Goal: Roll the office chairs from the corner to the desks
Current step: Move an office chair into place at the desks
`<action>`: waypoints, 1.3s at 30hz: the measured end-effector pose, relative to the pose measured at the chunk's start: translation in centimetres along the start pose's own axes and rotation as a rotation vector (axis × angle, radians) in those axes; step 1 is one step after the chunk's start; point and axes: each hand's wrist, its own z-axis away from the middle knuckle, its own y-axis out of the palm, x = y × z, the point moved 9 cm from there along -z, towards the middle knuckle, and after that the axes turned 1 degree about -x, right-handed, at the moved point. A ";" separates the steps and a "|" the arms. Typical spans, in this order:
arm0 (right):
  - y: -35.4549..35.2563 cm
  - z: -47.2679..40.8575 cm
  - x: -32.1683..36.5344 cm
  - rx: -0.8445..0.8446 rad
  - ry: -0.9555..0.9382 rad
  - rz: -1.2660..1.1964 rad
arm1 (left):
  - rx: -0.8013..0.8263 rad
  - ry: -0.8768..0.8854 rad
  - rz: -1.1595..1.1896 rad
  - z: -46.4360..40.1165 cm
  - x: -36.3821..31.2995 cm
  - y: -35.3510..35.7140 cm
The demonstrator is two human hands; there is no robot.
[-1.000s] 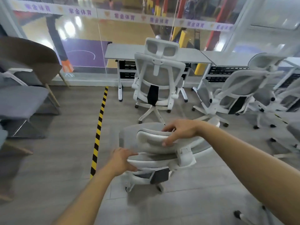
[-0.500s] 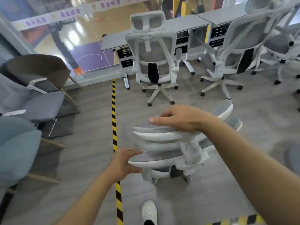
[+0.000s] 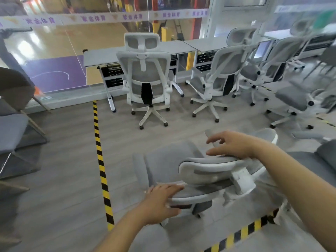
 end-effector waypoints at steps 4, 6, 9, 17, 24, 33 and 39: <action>0.9 -2.0 7.5 -0.136 -0.016 0.003 | -0.053 0.025 0.279 3.3 3.1 -5.1; 2.3 -3.0 12.8 -0.224 -0.068 -0.106 | -0.151 0.007 0.329 5.4 6.6 -9.4; 5.7 -3.8 18.9 -0.292 -0.108 -0.247 | -0.259 -0.032 0.378 8.0 12.6 -15.2; 7.4 -11.6 20.1 -0.388 0.047 -0.456 | -0.323 -0.113 0.388 4.9 24.4 -26.1; 6.0 -29.6 20.6 -0.474 0.124 -0.594 | -0.331 -0.260 0.445 -3.7 36.1 -35.4; 7.5 -50.4 32.4 -0.265 0.096 -0.748 | -0.448 -0.389 0.584 -10.0 46.5 -48.4; 1.6 -63.4 36.3 -0.362 0.125 -0.646 | -0.471 -0.369 0.592 -17.0 57.2 -57.4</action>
